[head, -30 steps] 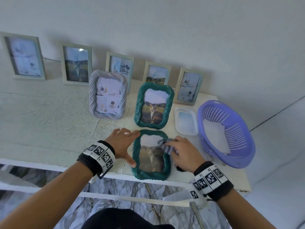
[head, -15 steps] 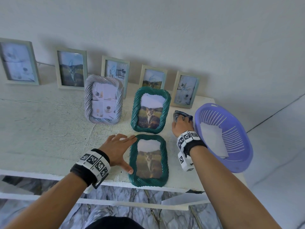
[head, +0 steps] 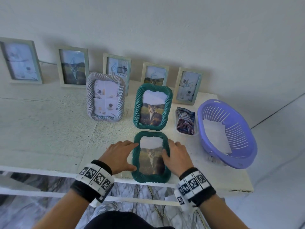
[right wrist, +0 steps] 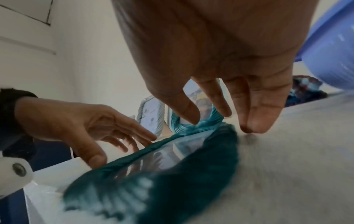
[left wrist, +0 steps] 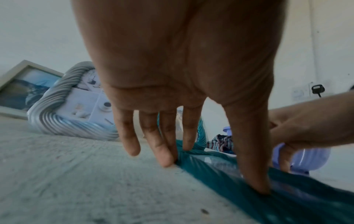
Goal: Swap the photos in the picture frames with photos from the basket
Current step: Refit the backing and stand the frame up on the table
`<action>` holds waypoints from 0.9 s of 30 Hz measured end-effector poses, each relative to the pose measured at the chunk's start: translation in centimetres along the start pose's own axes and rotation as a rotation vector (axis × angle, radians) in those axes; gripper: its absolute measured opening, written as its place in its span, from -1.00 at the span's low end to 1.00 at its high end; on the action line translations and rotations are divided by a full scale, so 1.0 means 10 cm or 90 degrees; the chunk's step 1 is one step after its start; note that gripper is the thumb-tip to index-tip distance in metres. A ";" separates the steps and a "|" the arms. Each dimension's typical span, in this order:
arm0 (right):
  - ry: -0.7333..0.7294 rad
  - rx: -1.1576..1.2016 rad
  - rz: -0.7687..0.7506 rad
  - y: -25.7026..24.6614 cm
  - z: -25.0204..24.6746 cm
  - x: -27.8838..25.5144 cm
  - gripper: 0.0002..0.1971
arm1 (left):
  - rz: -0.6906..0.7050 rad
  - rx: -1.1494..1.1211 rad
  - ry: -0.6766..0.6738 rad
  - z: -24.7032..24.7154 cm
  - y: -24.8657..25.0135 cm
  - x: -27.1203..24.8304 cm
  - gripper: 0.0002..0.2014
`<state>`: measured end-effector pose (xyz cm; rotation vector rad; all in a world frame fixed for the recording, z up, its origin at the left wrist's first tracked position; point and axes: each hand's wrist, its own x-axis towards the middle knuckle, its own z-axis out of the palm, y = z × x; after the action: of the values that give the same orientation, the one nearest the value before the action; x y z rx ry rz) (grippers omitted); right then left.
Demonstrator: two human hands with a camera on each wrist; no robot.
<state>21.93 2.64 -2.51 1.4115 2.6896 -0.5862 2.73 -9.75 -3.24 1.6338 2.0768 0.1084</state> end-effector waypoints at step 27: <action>0.046 0.765 -0.110 -0.47 -0.11 -0.42 -0.77 | -0.019 -1.001 0.105 -0.03 0.65 -0.19 -0.03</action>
<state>20.75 -2.65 0.89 1.2549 2.4942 -2.4497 8.71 -9.66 -0.05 0.5562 1.2687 1.4425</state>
